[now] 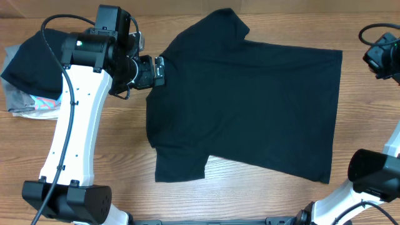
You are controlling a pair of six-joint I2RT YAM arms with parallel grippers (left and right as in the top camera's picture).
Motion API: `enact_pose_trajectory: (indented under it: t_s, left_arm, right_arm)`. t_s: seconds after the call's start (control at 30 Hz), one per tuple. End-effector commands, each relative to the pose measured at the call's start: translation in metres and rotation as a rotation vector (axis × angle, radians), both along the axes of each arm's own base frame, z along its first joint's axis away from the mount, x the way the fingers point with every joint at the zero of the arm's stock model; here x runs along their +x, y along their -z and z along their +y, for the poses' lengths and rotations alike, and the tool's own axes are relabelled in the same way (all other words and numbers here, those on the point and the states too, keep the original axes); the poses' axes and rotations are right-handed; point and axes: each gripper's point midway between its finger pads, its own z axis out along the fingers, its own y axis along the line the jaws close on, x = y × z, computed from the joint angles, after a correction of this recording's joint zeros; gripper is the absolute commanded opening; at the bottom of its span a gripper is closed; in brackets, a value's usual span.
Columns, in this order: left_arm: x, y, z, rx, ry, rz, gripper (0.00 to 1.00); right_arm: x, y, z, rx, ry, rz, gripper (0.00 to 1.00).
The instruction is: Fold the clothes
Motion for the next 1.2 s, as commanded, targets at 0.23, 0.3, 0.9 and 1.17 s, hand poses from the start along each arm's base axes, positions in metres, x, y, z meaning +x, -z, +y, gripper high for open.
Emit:
enact_pose_trajectory:
  t_s: [0.23, 0.3, 0.9, 1.17]
  left_arm:
    - [0.001, 0.003, -0.002, -0.008, 0.001, 0.011, 1.0]
    - [0.001, 0.003, -0.002, -0.008, 0.0, 0.012, 1.0]
    - [0.001, 0.003, -0.001, -0.004, 0.0, 0.01, 1.0]
    - [0.001, 0.003, -0.001, -0.004, 0.0, 0.011, 1.0]
  right_arm:
    - [-0.065, -0.011, 0.035, 0.069, -0.014, -0.014, 0.04]
    - [-0.085, -0.002, 0.043, 0.082, -0.01, 0.016, 0.04]
    - [-0.165, 0.147, 0.078, 0.265, 0.193, 0.351, 0.29]
    - [-0.187, 0.204, 0.084, 0.296, 0.292, 0.426, 0.54]
